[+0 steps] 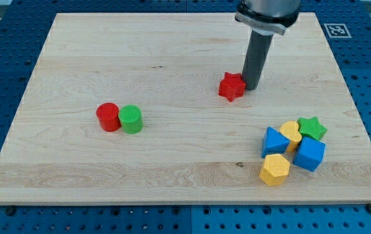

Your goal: Push the red star closer to the green circle

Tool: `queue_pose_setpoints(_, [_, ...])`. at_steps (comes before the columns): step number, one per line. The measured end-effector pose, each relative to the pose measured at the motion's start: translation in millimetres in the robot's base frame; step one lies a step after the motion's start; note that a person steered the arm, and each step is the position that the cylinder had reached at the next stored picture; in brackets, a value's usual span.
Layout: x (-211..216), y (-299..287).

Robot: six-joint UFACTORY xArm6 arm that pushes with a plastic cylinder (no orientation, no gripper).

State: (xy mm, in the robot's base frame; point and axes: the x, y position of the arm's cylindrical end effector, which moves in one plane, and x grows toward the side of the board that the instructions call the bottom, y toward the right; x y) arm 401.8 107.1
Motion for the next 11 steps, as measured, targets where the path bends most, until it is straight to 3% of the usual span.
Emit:
queue_pose_setpoints(2, [2,-63])
queue_pose_setpoints(7, [83,-68])
queue_pose_setpoints(9, [88,-152])
queue_pose_setpoints(11, [88,-160])
